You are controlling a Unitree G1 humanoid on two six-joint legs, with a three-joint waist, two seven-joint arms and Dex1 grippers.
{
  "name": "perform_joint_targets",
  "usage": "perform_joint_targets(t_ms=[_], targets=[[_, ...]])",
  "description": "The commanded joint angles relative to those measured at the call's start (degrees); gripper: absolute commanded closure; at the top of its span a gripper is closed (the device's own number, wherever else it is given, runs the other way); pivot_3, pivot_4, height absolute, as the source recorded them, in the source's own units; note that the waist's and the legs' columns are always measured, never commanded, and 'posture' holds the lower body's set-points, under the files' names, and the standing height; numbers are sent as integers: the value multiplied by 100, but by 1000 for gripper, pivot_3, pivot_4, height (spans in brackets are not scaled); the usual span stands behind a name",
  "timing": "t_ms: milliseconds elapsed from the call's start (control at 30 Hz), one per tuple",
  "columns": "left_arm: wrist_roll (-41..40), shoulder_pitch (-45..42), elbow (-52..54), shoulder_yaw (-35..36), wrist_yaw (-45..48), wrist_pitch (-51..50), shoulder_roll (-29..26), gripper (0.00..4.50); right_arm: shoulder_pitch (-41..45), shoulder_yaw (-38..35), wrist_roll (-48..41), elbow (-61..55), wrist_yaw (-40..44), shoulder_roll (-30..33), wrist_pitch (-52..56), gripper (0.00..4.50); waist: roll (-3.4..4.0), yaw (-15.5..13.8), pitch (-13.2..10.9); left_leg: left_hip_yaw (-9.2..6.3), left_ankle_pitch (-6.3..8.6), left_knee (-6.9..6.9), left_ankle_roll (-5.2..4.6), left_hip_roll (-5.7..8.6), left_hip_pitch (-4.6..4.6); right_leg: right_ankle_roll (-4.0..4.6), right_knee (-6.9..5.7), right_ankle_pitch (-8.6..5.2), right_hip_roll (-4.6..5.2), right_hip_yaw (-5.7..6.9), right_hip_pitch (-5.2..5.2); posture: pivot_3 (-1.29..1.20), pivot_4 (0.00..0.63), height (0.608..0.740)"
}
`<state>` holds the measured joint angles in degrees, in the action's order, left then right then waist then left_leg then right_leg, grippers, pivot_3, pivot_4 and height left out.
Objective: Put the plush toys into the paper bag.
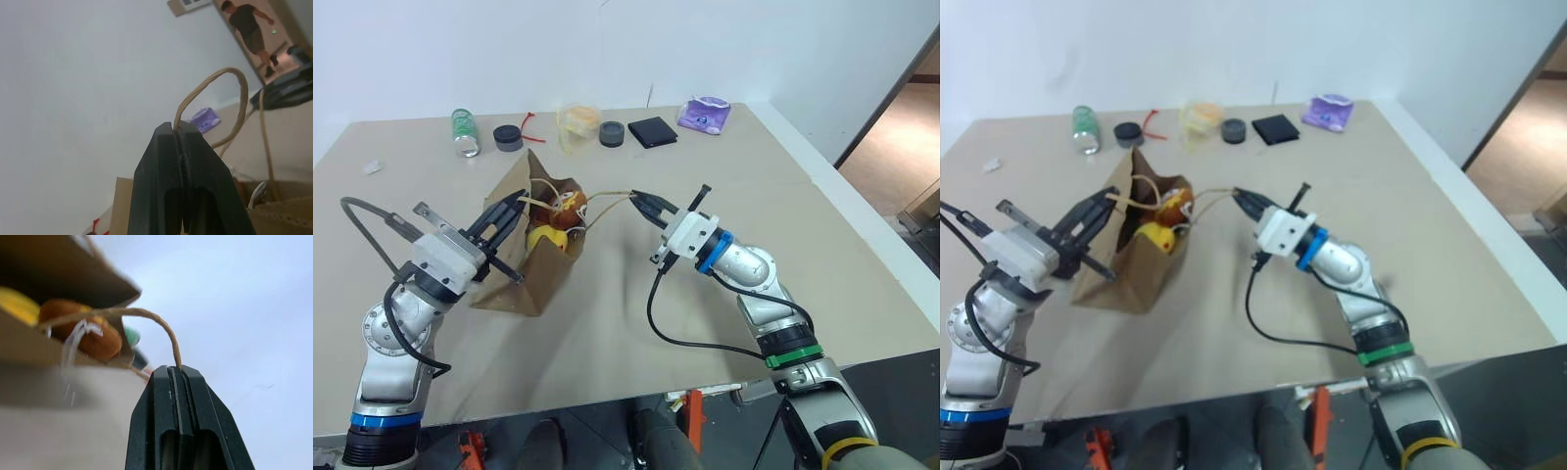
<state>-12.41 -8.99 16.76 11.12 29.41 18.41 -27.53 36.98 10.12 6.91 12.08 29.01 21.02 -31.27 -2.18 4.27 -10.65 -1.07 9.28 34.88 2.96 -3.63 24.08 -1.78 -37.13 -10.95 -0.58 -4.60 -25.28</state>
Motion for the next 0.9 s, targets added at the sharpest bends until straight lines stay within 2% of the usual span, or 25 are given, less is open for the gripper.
perform_joint_targets(t_ms=[33,233,467,500,567,667,700,733,767,800,867,900], targets=[[-102,-10,-48,311,-235,-55,32,4500,172,-88,-183,-607,38,8,-69,4451,0,-2,0,-1,0,0,0,0,0,0,0,0,0,1,0,0,150,740],[-168,134,-315,733,-612,-213,136,4500,33,160,-206,-1035,163,-139,149,4451,-1,0,0,4,0,4,0,0,-3,-2,0,4,1,-4,2,0,150,740],[-60,356,-170,702,-781,-393,197,4500,-59,406,-355,-1099,567,-187,621,4451,-1,-7,1,6,-1,7,0,1,-2,-3,-1,6,3,-6,3,0,150,740],[-45,380,-135,685,-801,-404,210,4500,-53,388,-367,-1093,580,-196,635,3979,-2,-7,1,6,-1,7,0,1,-2,-3,-1,6,3,-7,3,0,150,740],[-9,413,-80,681,-861,-418,238,4500,-8,352,-440,-1091,639,-217,696,3430,-1,-9,1,5,-1,7,0,0,-2,-3,-1,6,2,-5,2,0,150,740],[28,452,-21,680,-922,-444,257,4500,85,284,-554,-1095,649,-273,771,2002,-1,-9,1,5,-1,7,0,0,-3,-2,-1,6,1,-5,2,0,150,740],[38,472,4,679,-932,-453,263,4069,121,245,-610,-1113,630,-298,748,1459,-1,-9,1,5,-1,7,0,0,-3,-2,-1,6,1,-5,2,0,150,740],[38,492,25,679,-939,-463,266,3928,152,215,-658,-1130,623,-318,732,1110,-1,-8,1,5,-1,7,0,0,-3,-2,-1,6,1,-5,2,0,150,740],[29,519,57,682,-944,-476,265,3593,169,204,-710,-1151,659,-318,739,593,-1,-8,1,5,-1,7,0,0,-3,-2,-1,6,1,-6,2,0,150,740],[8,547,94,687,-944,-497,265,3098,175,205,-777,-1171,728,-303,771,112,-1,-8,1,5,-1,7,0,0,-3,-2,-1,6,1,-5,2,0,150,740],[-90,598,197,705,-935,-578,266,2320,159,188,-903,-1159,839,-265,864,0,-2,-8,1,5,-1,7,0,0,-2,-2,-1,6,1,-5,2,0,150,740],[-150,625,258,713,-931,-624,271,1723,142,157,-992,-1143,871,-260,935,0,-2,-8,1,5,-1,7,0,0,-2,-2,-1,6,1,-5,2,0,150,740]])
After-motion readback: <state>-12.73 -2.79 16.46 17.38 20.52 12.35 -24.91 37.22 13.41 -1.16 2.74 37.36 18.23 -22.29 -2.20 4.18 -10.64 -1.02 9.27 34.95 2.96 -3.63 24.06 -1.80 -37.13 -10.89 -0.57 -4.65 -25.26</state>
